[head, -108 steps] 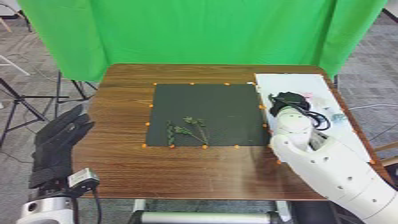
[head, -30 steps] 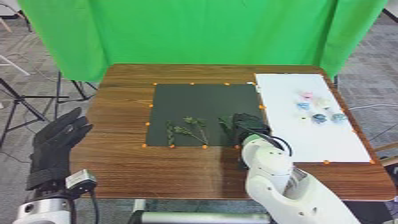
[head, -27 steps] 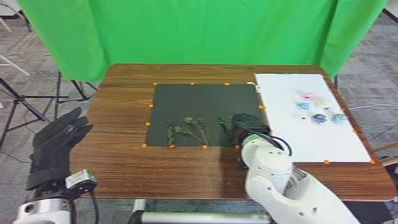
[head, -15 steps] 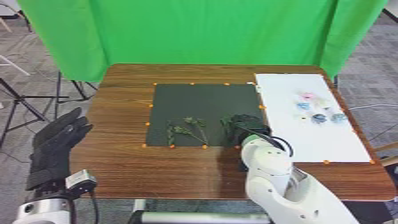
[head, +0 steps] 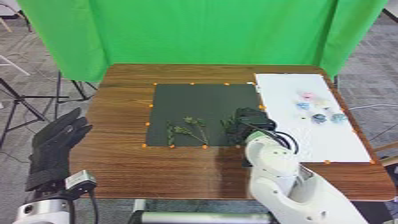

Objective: Arrange flowers

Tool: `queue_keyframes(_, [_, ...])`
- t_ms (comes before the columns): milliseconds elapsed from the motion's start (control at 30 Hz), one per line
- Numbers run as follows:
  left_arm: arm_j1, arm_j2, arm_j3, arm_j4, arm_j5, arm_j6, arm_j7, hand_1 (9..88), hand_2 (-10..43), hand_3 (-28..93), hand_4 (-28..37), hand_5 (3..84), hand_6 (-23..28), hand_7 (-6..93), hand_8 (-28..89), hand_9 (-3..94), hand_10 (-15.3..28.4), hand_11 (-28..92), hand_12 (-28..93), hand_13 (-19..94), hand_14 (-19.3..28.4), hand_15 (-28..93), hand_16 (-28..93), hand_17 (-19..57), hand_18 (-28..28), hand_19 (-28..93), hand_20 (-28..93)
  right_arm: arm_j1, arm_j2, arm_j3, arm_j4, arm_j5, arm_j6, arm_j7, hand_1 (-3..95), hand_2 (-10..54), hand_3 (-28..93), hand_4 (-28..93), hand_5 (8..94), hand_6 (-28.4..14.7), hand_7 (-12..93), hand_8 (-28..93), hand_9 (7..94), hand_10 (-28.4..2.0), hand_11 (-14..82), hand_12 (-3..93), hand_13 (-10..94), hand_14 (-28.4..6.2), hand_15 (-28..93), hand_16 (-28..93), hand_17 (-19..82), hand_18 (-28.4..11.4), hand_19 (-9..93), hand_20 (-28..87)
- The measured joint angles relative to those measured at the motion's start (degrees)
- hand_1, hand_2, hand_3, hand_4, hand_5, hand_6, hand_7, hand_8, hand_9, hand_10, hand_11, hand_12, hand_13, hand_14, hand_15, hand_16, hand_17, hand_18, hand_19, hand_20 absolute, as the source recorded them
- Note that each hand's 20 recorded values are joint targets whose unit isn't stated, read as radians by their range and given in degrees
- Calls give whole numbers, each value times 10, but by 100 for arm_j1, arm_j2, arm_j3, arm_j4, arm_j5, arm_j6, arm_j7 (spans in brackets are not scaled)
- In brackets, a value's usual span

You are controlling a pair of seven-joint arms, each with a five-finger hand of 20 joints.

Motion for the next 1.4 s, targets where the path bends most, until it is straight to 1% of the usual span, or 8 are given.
queue_keyframes(233, [-4, 22, 49, 3, -15, 15, 93, 260, 68, 835, -191, 401, 106, 160, -112, 340, 197, 364, 54, 230, 265, 632, -176, -91, 209, 597, 11, 119, 606, 210, -90, -12, 1053, -567, 285, 36, 764, -198, 591, -121, 155, -73, 594, -231, 313, 198, 622, -152, 732, 166, 390, -232, 931, -48])
queue_keyframes(367, [-4, 36, 65, 4, -20, 22, 121, 260, 68, 835, -191, 401, 106, 160, -111, 340, 197, 364, 54, 230, 265, 632, -176, -91, 209, 597, 11, 102, 962, 651, 9, 43, 1232, -1012, 312, 25, 817, -216, 578, -103, 183, -87, 568, -207, 303, 190, 606, -139, 733, 153, 366, -215, 927, -88])
queue_keyframes(467, [-3, 44, 75, 4, -28, 31, 136, 260, 67, 836, -191, 401, 106, 160, -111, 341, 197, 365, 54, 229, 266, 632, -176, -91, 209, 597, 11, 67, 1185, 983, 278, 312, 1474, -1380, 321, 12, 838, -223, 565, -96, 189, -95, 553, -199, 288, 184, 598, -128, 734, 150, 351, -209, 918, -94])
queue_keyframes(633, [-3, 58, 107, 4, -41, 57, 166, 262, 68, 834, -192, 401, 105, 160, -112, 341, 197, 365, 54, 230, 266, 631, -176, -91, 210, 597, 11, 113, 1698, 795, 899, 560, 2430, -1689, 330, -3, 856, -235, 553, -94, 190, -101, 529, -194, 243, 176, 588, -122, 735, 147, 339, -201, 907, -91])
queue_keyframes(700, [-1, 60, 111, 4, -45, 63, 173, 262, 68, 834, -192, 401, 105, 160, -112, 341, 197, 365, 54, 230, 266, 632, -176, -91, 210, 597, 11, 68, 1777, 857, 1003, 473, 2305, -1682, 330, -6, 858, -235, 546, -94, 188, -101, 519, -195, 233, 174, 584, -123, 737, 147, 336, -201, 905, -90])
queue_keyframes(900, [-11, 60, 143, 4, -46, 64, 172, 261, 68, 834, -191, 401, 106, 159, -112, 342, 198, 365, 54, 230, 265, 632, -176, -91, 209, 597, 11, -103, 1697, 1273, 1111, 354, 1006, -1619, 332, -17, 860, -238, 535, -96, 188, -99, 501, -196, 213, 171, 577, -124, 738, 146, 332, -201, 903, -87])
queue_keyframes(1167, [-16, 54, 151, 4, -38, 63, 149, 261, 67, 834, -191, 402, 106, 159, -112, 344, 199, 365, 54, 230, 265, 632, -176, -91, 209, 597, 11, -312, 1661, 1448, 1252, 329, 953, -1523, 334, -29, 863, -243, 522, -97, 184, -99, 482, -200, 189, 171, 570, -127, 741, 142, 326, -202, 900, -83])
queue_keyframes(1400, [-24, 41, 149, 3, -30, 57, 107, 261, 67, 834, -190, 402, 106, 159, -111, 343, 200, 364, 54, 230, 265, 632, -176, -91, 209, 597, 11, -389, 1661, 1567, 1317, 312, 622, -1434, 348, -40, 867, -246, 518, -97, 184, -98, 482, -200, 184, 174, 568, -125, 743, 137, 325, -202, 898, -79])
